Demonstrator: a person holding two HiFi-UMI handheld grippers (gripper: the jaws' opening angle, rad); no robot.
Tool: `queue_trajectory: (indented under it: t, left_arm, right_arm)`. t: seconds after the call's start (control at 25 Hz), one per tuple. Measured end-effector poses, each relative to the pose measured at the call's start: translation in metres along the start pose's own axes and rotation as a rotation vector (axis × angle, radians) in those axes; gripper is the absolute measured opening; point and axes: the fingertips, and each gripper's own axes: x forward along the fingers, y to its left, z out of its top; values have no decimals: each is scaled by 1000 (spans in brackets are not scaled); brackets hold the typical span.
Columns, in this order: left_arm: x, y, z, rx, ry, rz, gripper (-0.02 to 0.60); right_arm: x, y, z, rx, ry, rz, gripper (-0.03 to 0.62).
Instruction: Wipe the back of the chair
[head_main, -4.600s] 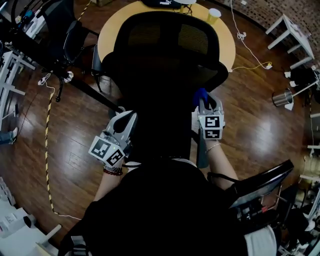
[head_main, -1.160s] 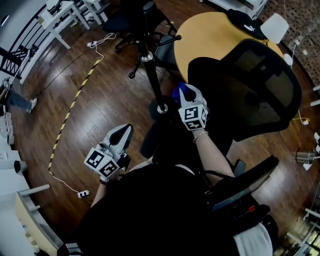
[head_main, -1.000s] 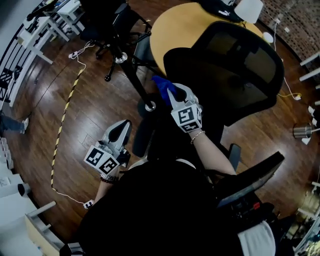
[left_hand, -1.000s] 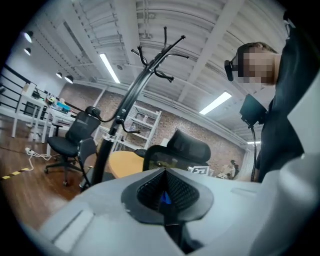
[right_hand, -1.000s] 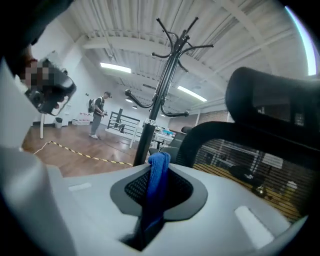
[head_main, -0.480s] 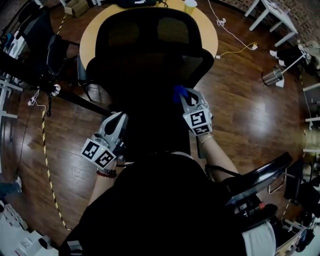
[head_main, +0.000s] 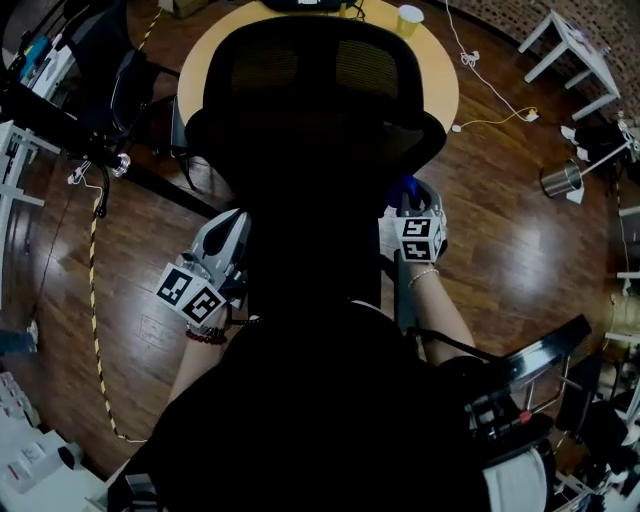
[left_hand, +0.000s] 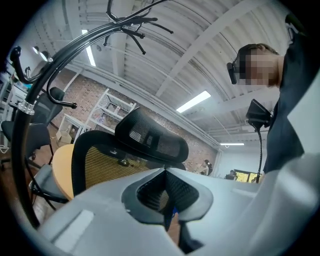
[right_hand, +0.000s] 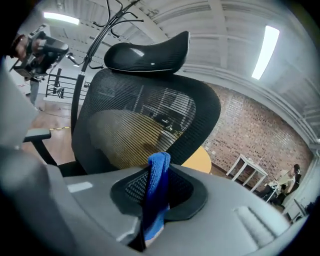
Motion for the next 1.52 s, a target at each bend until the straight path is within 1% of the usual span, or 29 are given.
queue_trajectory:
  t: [0.12,0.2,0.32,0.44,0.56,0.8,0.88,1.0,1.08,1.2,1.36,1.44,1.52]
  left_arm:
    - [-7,10,2,-3,13,46,6]
    - [-9,16,4,-6,11,69,6]
    - [-14,24,1,-20,15,100,6]
    - [-17,35,1,-31,23,120,6]
    - [-15,38,4,-23,23,117,6]
    - [-10,38,6,-18,41,98,6]
    - [-12,37,3,-9,56,95,6]
    - [-22,37,-2,15,83,98,6]
    - [-31,41,-3,9,81,109,6]
    - [-51,51,-2,7,79,131,6]
    - [-87,75,2,2,79,185,6]
    - [-106,88,3,-6,73,217,6]
    - [-127,100,3,-20,66,252,6]
  right_arm:
    - [17,-11,4,-18,1,-16,43]
    - [20,-14,5,-15,-21,-28,43]
    - [18,-14,2,-12,-60,-43,43]
    - [20,-10,4,-46,-77,-57,43]
    - [20,-8,5,-74,-84,-58,41]
    - [22,-3,10,-72,-99,-66,41]
    - [23,0,11,-57,-111,-74,41]
    - [27,7,14,0,-117,-114,41]
    - [30,17,17,26,-121,-128,41]
    - [39,42,27,27,-131,-114,41]
    - [52,77,47,51,-148,-106,40]
    - [58,101,58,44,-162,-82,40]
    - [64,133,73,20,-181,-32,41]
